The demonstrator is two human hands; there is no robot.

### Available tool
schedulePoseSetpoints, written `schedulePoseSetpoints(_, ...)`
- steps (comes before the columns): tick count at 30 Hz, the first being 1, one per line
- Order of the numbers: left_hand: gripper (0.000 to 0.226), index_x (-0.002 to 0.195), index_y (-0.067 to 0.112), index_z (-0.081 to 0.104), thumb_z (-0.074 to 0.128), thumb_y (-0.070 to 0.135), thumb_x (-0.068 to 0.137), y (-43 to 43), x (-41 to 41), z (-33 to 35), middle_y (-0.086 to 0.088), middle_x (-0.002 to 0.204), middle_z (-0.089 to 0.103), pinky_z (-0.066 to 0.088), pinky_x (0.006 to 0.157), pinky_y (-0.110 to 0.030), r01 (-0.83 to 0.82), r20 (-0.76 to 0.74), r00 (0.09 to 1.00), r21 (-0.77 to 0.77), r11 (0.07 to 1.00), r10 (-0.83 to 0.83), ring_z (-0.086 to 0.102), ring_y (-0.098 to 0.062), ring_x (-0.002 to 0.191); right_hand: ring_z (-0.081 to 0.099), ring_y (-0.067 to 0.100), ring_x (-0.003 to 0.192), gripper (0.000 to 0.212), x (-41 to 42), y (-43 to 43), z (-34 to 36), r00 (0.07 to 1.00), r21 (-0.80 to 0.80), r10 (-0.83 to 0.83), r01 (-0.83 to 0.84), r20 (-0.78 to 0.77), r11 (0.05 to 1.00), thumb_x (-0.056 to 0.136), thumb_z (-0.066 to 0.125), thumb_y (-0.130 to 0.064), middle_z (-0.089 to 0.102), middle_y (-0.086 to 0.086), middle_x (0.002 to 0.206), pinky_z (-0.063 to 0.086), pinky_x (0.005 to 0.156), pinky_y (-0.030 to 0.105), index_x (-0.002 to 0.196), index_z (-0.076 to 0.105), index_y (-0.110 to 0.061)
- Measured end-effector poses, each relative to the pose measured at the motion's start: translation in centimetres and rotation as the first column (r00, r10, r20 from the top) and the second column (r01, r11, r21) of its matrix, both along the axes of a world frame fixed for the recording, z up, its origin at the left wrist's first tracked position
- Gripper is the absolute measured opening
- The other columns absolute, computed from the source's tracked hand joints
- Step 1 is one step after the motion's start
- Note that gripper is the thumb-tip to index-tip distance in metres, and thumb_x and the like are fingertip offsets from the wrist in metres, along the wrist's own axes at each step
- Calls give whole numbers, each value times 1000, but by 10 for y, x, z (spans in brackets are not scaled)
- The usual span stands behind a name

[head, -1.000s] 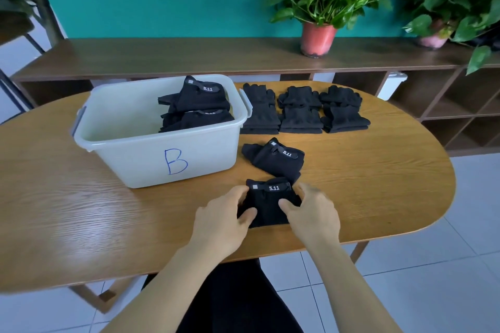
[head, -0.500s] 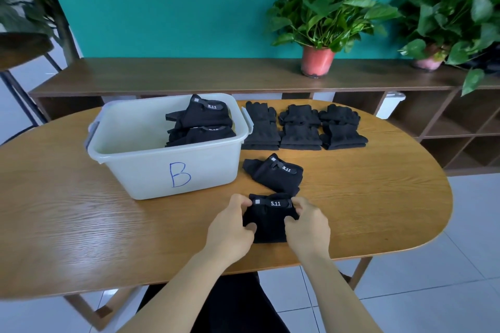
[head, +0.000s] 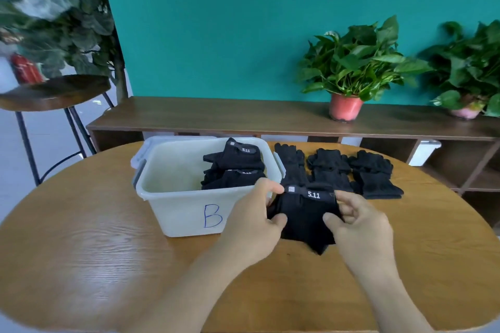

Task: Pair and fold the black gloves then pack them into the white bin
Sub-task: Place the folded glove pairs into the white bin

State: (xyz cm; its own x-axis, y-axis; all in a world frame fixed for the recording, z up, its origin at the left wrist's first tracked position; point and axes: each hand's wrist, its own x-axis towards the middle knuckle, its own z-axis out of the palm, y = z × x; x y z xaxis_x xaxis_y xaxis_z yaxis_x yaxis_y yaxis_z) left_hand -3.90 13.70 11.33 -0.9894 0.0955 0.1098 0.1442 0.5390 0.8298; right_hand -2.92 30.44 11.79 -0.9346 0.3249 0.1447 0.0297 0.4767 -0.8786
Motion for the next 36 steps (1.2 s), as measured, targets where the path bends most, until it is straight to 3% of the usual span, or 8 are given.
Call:
schedulePoseSetpoints(5, 37, 105, 40, 47, 63, 11, 90, -41, -43, 47, 2, 92, 62, 47, 61, -15, -113, -88, 989, 52, 992, 117, 58, -15, 77, 64, 13, 96, 34, -61, -38, 41, 988, 22, 116, -114, -102, 993, 87, 63, -2, 69, -8, 99, 55, 86, 35, 112, 65, -25)
schedulePoseSetpoints(9, 33, 112, 28, 51, 63, 6, 91, -68, -71, 55, 6, 70, 57, 35, 42, -10, -183, -80, 979, 71, 981, 189, 49, -1, 46, 66, 15, 97, 33, -108, -68, 43, 975, 50, 208, -204, -79, 978, 86, 61, -2, 72, -3, 102, 57, 86, 40, 110, 67, -23)
schedulePoseSetpoints(15, 33, 117, 24, 53, 64, 7, 91, -87, -92, 26, 3, 80, 57, 40, 45, -13, -200, 47, 979, 37, 979, 198, 51, -9, 56, 63, 17, 87, 31, -134, -84, 13, 965, 238, 259, -261, 40, 936, 89, 57, -5, 69, -2, 99, 53, 75, 29, 116, 65, -18)
schedulePoseSetpoints(20, 35, 115, 27, 55, 70, 12, 88, -97, -97, 8, -1, 91, 63, 42, 50, -6, -164, 112, 981, 41, 986, 159, 58, -9, 72, 55, 18, 99, 31, -130, -76, 7, 970, 691, 240, -194, 31, 696, 93, 55, -25, 67, -5, 96, 37, 86, 32, 123, 57, -23)
schedulePoseSetpoints(23, 35, 114, 30, 56, 75, 23, 85, -102, -99, 6, 4, 98, 60, 39, 54, -2, -129, 148, 981, -5, 992, 128, 57, 1, 85, 42, 15, 111, 35, -131, -71, 6, 964, 769, 262, -196, 39, 608, 92, 55, -36, 65, -9, 102, 24, 84, 31, 126, 57, -28)
schedulePoseSetpoints(26, 32, 113, 33, 58, 74, 30, 86, -111, -101, 6, 8, 110, 62, 42, 67, -5, -116, 66, 991, -52, 992, 120, 61, -4, 99, 32, 17, 127, 47, -132, -65, 11, 908, 811, 419, -247, 2, 530, 92, 58, -33, 59, -11, 125, 18, 92, 32, 139, 50, -31)
schedulePoseSetpoints(30, 44, 127, 46, 49, 62, 39, 85, -120, -104, 8, 29, 134, 46, 33, 111, -28, 87, -37, 994, -280, 956, -101, 41, 1, 131, -2, 13, 145, 59, -142, -60, 20, 768, 720, 608, -537, 201, 440, 92, 61, -24, 27, -16, 157, -4, 112, 39, 145, 40, -40)
schedulePoseSetpoints(36, 62, 146, 41, 38, 64, 27, 92, -122, -114, -4, 40, 139, 27, 17, 121, -40, 243, 138, 969, -344, 907, -207, 23, 2, 144, -7, 8, 143, 50, -161, -57, 16, 721, 582, 608, -664, 333, 469, 86, 69, -30, 54, -6, 136, -10, 113, 45, 130, 54, -48)
